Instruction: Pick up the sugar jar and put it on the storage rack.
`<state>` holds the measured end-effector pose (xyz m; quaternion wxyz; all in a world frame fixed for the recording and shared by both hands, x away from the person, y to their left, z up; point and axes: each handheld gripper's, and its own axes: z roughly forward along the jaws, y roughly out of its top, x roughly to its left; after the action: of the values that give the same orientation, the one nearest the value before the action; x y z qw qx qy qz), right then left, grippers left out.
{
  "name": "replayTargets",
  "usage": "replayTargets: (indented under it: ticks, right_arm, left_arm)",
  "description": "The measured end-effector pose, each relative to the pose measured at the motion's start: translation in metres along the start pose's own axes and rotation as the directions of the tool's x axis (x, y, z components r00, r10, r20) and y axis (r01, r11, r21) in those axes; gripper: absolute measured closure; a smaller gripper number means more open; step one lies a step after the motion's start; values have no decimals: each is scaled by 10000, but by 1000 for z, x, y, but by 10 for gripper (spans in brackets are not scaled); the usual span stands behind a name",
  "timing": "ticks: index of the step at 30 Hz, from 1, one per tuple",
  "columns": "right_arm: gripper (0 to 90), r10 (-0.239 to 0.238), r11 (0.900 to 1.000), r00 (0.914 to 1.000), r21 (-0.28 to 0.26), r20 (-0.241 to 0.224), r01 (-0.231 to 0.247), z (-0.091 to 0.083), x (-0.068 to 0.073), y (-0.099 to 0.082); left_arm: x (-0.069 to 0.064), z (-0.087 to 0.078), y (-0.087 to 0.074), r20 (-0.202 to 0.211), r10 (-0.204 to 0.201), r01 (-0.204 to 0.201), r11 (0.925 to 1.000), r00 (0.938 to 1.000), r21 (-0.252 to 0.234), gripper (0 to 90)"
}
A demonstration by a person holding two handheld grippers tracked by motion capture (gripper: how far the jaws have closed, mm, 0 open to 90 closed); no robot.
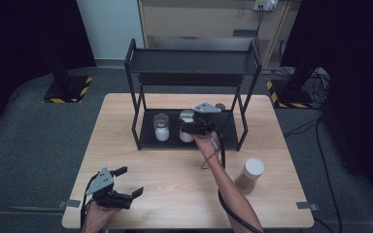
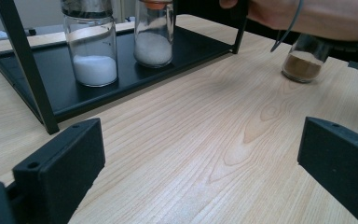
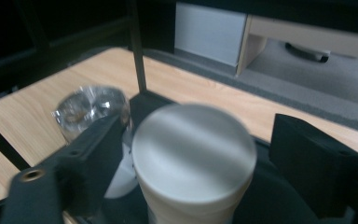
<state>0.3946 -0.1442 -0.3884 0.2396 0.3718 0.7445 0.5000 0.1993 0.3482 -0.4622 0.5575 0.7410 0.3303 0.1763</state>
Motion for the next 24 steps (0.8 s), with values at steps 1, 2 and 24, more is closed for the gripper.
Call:
replayTargets:
  ticks: [1, 2, 24]
  right_arm:
    - [134, 12, 10000, 10000, -30, -80, -13, -2, -1, 2]
    - [127, -42, 10000, 10000, -37, -82, 42, -4, 0, 4]
    - [68, -887, 9955, 9874, -444, -1307, 836, -82, 11, 53]
  left_arm:
    - [0, 0, 0, 9, 4, -4, 10000, 10000, -7, 0]
    - [0, 0, 0, 3, 7, -7, 10000, 10000, -12, 0]
    - [-1, 0, 0, 66, 16, -15, 10000, 10000, -85, 0]
